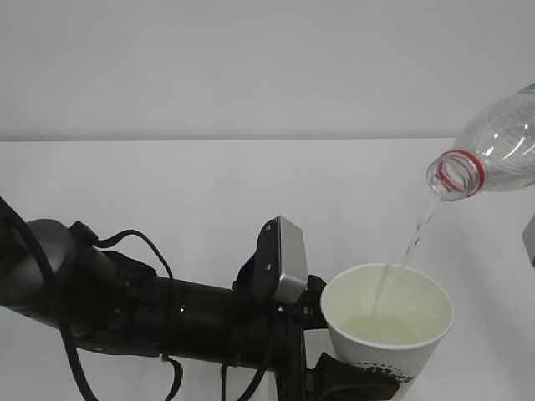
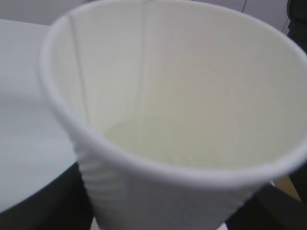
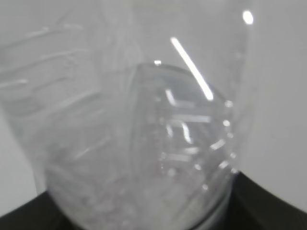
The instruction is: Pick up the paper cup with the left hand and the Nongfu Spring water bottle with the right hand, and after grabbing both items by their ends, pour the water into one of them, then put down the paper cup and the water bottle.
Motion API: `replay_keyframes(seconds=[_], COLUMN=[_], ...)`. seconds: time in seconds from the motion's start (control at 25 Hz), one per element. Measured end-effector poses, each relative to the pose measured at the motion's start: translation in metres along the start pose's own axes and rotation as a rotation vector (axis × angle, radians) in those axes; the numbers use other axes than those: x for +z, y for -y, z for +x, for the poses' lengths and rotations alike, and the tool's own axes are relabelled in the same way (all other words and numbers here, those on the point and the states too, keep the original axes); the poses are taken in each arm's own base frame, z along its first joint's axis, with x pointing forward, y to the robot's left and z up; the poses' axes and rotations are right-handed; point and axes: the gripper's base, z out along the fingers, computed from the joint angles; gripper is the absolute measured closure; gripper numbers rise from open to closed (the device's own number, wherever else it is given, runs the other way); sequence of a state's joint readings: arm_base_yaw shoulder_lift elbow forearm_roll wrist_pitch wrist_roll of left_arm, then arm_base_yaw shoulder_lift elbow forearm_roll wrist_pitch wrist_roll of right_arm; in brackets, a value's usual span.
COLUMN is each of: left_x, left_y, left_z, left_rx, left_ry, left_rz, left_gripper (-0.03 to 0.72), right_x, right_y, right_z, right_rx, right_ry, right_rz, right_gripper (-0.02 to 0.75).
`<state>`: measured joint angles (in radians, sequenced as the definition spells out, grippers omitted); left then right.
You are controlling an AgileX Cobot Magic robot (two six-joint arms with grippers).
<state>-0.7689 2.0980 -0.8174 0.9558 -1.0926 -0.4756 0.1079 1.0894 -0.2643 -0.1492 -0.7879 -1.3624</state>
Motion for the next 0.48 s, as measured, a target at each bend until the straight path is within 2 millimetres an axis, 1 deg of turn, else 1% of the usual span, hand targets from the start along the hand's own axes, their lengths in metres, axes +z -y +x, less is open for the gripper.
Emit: replay_keyframes(seconds=[0.48], left_x=[0.0], left_y=[0.0002], left_z=[-0.0003], left_rx=[0.0], left_ry=[0.003], left_rz=[0.002], left_gripper=[0.15], right_x=[0.0], right_y=[0.0], right_z=[0.0], right_rx=[-0.002], right_ry=[0.0], right_rz=[0.0], right_gripper=[0.289])
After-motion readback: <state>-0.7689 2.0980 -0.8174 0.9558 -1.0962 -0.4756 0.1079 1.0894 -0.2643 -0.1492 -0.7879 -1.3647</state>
